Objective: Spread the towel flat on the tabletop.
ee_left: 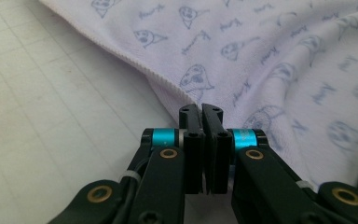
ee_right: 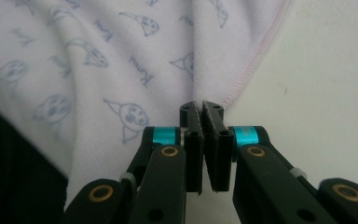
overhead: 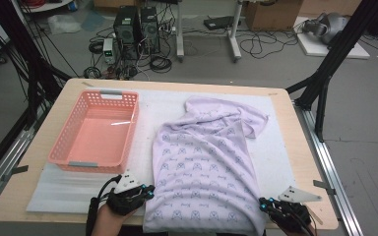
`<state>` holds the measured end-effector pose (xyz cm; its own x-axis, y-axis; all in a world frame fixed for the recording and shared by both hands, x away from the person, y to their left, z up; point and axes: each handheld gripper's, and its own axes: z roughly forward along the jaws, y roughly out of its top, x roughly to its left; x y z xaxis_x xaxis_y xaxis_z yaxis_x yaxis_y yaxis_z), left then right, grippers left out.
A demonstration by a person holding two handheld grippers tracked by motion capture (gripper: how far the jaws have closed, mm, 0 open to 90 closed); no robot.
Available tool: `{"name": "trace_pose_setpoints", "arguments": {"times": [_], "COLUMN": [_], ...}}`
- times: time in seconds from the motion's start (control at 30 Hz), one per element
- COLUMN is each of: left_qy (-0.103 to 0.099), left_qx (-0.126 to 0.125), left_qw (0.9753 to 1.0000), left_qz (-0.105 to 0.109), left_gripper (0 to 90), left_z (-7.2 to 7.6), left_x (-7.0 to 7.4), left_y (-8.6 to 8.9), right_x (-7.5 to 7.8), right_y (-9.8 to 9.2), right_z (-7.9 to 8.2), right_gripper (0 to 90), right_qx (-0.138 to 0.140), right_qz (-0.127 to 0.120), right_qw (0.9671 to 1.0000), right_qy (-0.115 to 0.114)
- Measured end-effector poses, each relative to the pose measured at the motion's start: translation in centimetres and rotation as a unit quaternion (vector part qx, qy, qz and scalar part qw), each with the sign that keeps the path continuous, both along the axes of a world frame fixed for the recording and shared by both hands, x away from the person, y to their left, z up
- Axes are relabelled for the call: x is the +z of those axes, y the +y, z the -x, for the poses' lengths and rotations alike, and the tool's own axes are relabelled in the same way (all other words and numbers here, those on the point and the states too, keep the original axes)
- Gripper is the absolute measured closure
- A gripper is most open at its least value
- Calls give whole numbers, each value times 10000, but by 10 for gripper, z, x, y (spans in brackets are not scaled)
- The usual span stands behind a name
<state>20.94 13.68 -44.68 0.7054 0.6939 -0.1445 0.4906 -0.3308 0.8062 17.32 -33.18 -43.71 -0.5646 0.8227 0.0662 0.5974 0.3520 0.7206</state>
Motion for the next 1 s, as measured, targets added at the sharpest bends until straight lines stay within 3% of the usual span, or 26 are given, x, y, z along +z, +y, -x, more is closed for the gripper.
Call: {"name": "trace_pose_setpoints", "arguments": {"times": [0.13, 0.23, 0.27, 0.33, 0.43, 0.57, 0.7, 0.8, 0.83, 0.93, 1.0], "left_qy": [74, 111, 64, -58, -158, -270, -245, -172, -84, 7, -116], "left_qx": [-262, -499, -573, -470, -161, 137, 351, 474, 469, 500, 541], "left_qw": [9996, 9986, 9982, 9986, 9990, 9990, 9990, 9987, 9989, 9987, 9980], "left_qz": [12, 143, 193, 247, 388, 324, 150, 121, 25, -111, -308], "left_gripper": [870, 855, 808, 571, 478, 469, 470, 473, 474, 484, 526], "left_z": [22, 36, 36, 30, 13, -14, -42, -60, -64, -71, -71], "left_x": [2, 1, 1, 1, 3, 4, 0, -4, -5, -5, -5], "left_y": [8, 10, 10, 9, 7, 0, -10, -19, -22, -29, -33], "right_x": [7, 10, 11, 13, 16, 14, 8, 3, 1, -5, -7], "right_y": [-7, -6, -5, -4, 2, 12, 18, 24, 27, 30, 28], "right_z": [21, 33, 34, 33, 20, -14, -51, -72, -77, -85, -85], "right_gripper": [868, 862, 837, 665, 569, 550, 555, 562, 567, 652, 777], "right_qx": [124, 357, 412, 340, 23, -416, -660, -685, -678, -589, -524], "right_qz": [-51, 98, 104, 55, -123, 26, 123, 211, 276, 401, 219], "right_qw": [9999, 9991, 9989, 9994, 9997, 9979, 9967, 9968, 9968, 9974, 9983], "right_qy": [40, 187, 195, 59, -214, -493, -461, -361, -321, -138, -94]}}
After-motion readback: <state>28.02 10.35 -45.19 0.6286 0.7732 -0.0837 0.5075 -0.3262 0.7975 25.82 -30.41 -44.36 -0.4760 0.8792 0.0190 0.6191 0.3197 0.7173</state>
